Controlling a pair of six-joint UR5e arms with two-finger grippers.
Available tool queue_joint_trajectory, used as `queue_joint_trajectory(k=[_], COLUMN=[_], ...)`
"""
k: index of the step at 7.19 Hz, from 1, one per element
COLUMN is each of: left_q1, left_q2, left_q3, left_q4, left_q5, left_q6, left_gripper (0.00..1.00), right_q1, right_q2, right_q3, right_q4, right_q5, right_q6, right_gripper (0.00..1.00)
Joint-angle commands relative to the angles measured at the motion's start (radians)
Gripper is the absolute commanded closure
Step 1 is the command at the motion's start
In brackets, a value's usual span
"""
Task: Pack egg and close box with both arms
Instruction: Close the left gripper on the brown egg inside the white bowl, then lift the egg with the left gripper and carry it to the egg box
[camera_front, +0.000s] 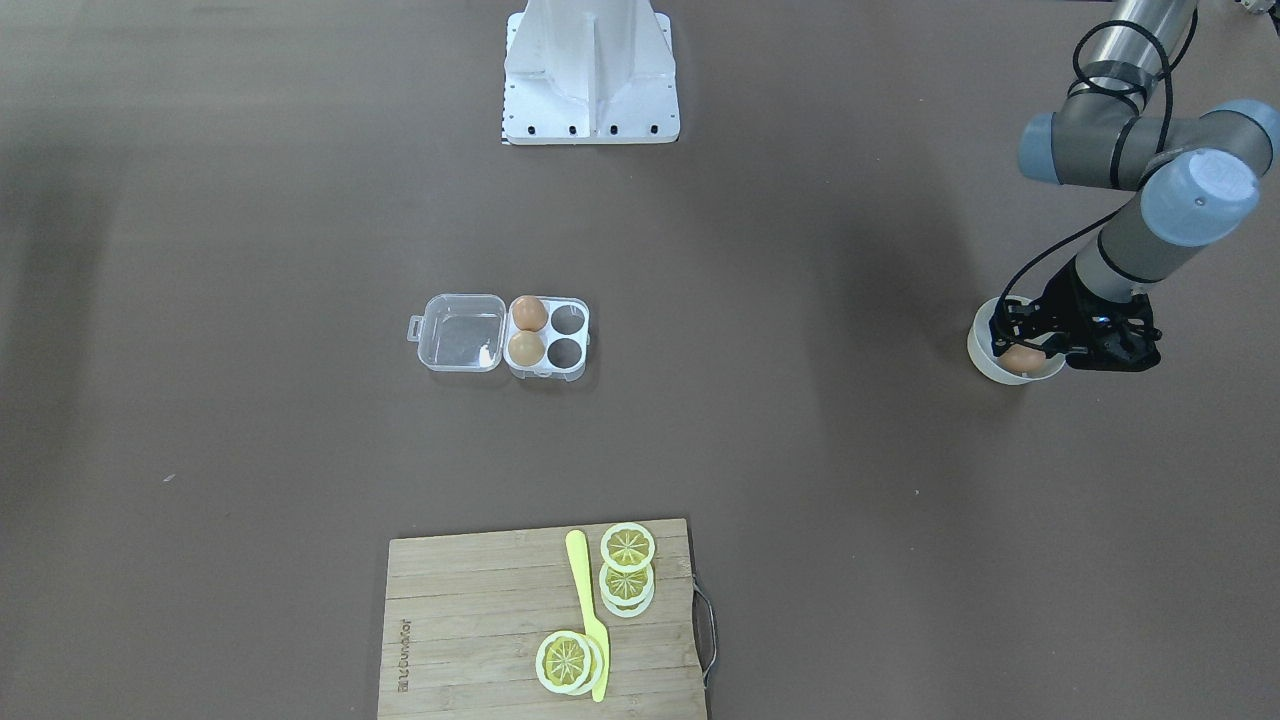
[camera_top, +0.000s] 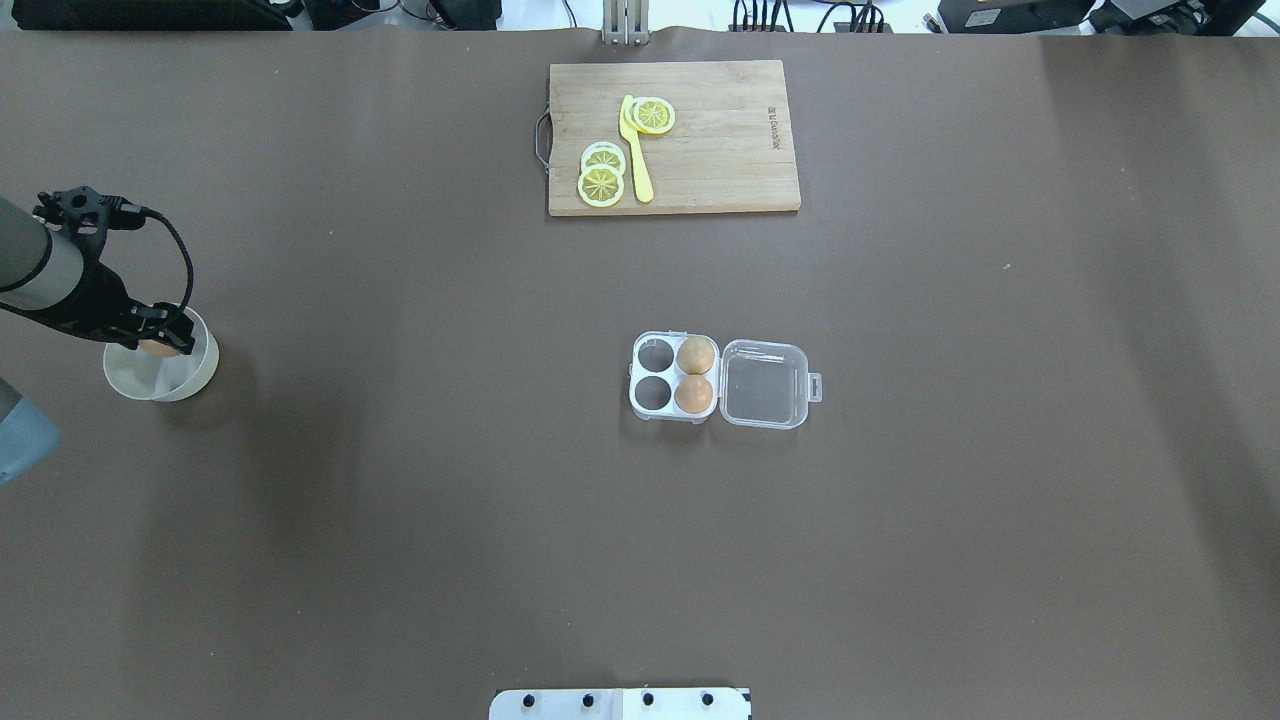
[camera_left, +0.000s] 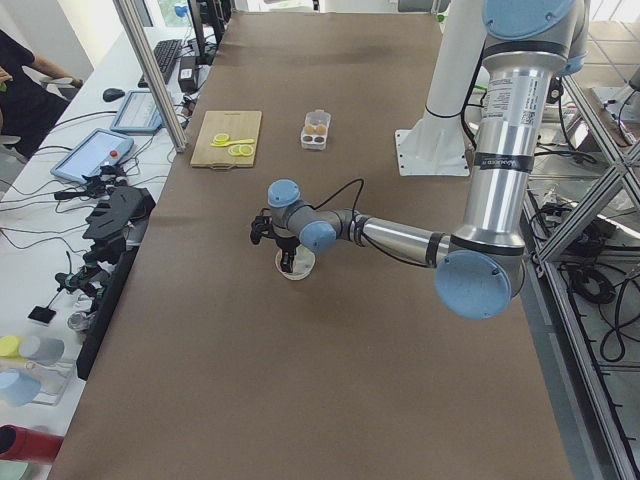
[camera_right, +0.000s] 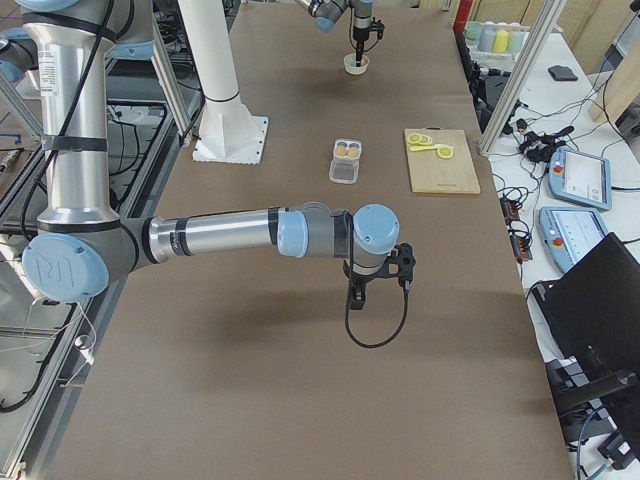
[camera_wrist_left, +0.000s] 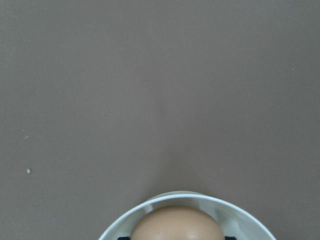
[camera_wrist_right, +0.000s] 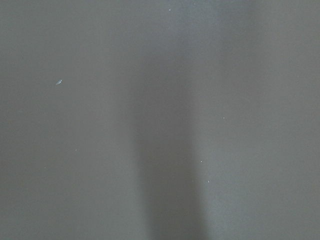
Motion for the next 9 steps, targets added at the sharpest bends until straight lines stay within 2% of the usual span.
queue_joint_trajectory(k=[1,3,4,5,7,9], left_q1=[0.000,-0.003,-0.011,-0.014,-0.011,-0.003], left_q2=[0.054,0.106,0.122,0.123,0.030,-0.152], left_q3=[-0.083,-0.167,-0.215,-0.252,-0.274,-0.223], left_q4=[0.003,0.005,0.006,0.006,0.000,-0.008], left_q5=[-0.006,-0.005,-0.003,-0.005,-0.006,-0.005], left_q6=[-0.001,-0.002,-0.007,-0.039,-0.280,-0.502], left_gripper=[0.57,0.60,0.67,0.69,0.70,0.70], right_q1=[0.000,0.000,0.000,0.000,0.000,0.000], right_q2=[0.000,0.000,-0.002,-0.002,0.000,0.000], right_q3=[0.001,0.001,0.001,0.001,0.001,0.001], right_q4=[0.001,0.001,0.001,0.001,0.001,0.001], right_q5=[0.001,0.001,0.001,0.001,0.001,0.003], right_q6=[-0.001,-0.001,-0.001,-0.001,-0.001,0.000], right_gripper=[0.00,0.00,0.00,0.00,0.00,0.00])
